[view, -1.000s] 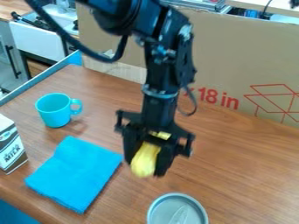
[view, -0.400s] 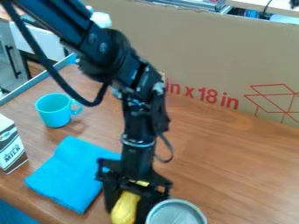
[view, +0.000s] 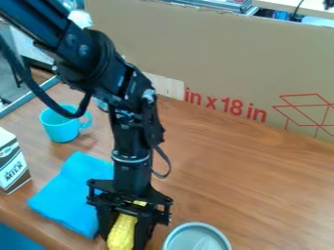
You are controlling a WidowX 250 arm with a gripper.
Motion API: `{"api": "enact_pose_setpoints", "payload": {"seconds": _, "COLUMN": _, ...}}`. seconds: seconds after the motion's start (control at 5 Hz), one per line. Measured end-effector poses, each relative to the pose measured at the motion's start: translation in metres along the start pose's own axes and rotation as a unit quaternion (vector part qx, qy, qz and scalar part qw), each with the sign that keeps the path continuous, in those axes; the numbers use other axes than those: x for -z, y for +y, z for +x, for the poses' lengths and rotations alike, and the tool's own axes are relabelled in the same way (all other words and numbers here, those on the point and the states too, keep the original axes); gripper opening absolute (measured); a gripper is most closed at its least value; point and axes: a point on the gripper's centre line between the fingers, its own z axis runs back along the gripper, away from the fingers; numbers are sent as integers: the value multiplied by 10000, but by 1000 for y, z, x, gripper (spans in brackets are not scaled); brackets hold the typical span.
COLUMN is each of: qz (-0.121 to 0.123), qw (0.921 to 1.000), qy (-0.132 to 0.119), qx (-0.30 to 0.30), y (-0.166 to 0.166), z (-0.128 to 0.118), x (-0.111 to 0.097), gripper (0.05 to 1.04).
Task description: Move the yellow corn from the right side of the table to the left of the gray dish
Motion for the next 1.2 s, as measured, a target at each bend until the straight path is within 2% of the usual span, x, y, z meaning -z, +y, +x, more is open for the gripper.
{"api": "enact_pose_setpoints", "payload": {"seconds": 0.2, "qz": -90, "qw": 9999, "qy": -70, "qx": 48, "y": -2, "z": 1, "x": -1, "gripper": 969}}
{"api": "enact_pose_setpoints", "payload": {"seconds": 0.4, "qz": -8, "qw": 9995, "qy": -302, "qx": 96, "y": 1, "z": 2, "x": -20, "gripper": 996}}
{"api": "enact_pose_setpoints", "payload": {"seconds": 0.6, "qz": 158, "qw": 9966, "qy": -800, "qx": 100, "y": 3, "z": 8, "x": -63, "gripper": 996}}
{"api": "enact_pose_setpoints", "payload": {"seconds": 0.8, "qz": 592, "qw": 9945, "qy": -823, "qx": 251, "y": -2, "z": 3, "x": -95, "gripper": 996}}
{"api": "enact_pose_setpoints", "payload": {"seconds": 1.0, "qz": 1136, "qw": 9843, "qy": -1110, "qx": 772, "y": -31, "z": -2, "x": -134, "gripper": 996}}
{"api": "enact_pose_setpoints", "payload": {"seconds": 1.2, "qz": 1189, "qw": 9826, "qy": -1118, "qx": 887, "y": -36, "z": -4, "x": -135, "gripper": 996}}
